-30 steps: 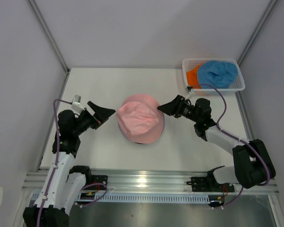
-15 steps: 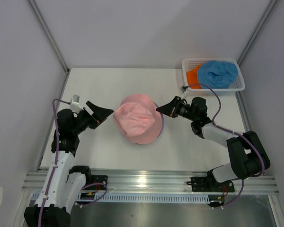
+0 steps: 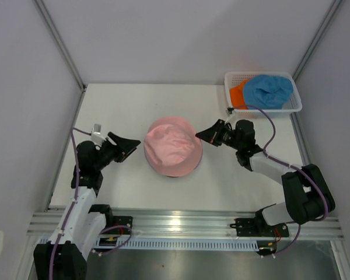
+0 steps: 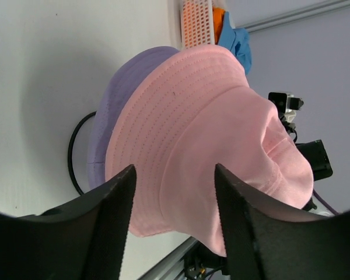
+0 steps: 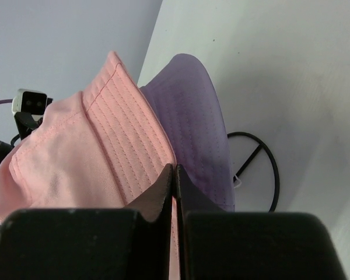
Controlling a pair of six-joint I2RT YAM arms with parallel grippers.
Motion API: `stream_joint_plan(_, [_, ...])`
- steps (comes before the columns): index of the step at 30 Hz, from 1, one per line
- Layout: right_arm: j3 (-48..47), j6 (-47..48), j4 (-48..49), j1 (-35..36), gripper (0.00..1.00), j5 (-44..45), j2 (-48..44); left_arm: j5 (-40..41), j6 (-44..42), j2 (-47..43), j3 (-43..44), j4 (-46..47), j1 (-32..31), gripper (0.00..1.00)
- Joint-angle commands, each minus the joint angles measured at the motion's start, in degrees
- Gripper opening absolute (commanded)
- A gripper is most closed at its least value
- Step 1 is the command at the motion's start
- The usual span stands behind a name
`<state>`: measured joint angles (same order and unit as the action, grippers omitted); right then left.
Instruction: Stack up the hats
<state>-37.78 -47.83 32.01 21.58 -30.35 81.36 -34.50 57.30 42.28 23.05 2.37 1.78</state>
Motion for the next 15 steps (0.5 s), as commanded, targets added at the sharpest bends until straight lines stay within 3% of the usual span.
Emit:
stream_joint_plan(1, [0.0, 0.4, 2.1, 0.6, 0.00, 1.7, 1.6, -0.5, 1.2, 3.0, -2.3, 8.0, 0.7, 0.58])
stream_joint_plan(6, [0.2, 1.7, 2.0, 2.1, 0.00, 2.7, 2.7, -1.2, 2.4, 9.9, -6.0, 16.4, 0.7, 0.57])
stream_joint_plan(15, [0.3, 1.0, 3.0, 2.6, 0.00, 2.0, 4.2, -3.4, 5.0, 14.1, -8.0, 24.3, 0.7, 0.53])
